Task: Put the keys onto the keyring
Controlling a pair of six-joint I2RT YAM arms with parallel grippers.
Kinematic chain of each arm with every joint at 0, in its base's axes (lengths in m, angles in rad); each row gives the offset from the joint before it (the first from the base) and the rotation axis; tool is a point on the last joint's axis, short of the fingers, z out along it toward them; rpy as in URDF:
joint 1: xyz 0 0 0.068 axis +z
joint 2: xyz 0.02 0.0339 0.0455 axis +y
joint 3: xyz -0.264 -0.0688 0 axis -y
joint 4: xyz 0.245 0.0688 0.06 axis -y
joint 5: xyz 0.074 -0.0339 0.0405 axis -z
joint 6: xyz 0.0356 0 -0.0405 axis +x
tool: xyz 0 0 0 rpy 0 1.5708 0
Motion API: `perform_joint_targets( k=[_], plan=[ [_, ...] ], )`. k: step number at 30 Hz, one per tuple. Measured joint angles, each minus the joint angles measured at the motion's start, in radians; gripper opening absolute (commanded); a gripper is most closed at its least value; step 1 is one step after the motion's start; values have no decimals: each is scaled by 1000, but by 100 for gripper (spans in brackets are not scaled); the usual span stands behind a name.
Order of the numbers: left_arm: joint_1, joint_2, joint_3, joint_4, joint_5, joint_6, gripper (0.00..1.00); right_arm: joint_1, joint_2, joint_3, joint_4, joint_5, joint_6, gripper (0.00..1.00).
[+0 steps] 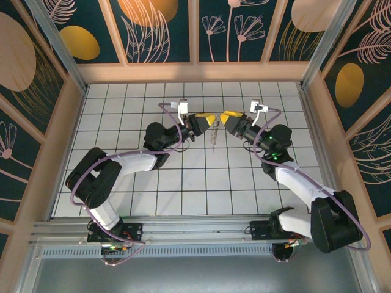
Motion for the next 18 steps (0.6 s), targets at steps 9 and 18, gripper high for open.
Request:
perform_joint_targets(
  k=[9, 18],
  plan=[
    [0, 8, 0, 37, -29, -43, 0, 9, 2, 0, 31, -3, 17, 31],
    [0, 42, 0, 53, -40, -72, 0, 9, 3, -1, 37, -3, 16, 39]
  ],
)
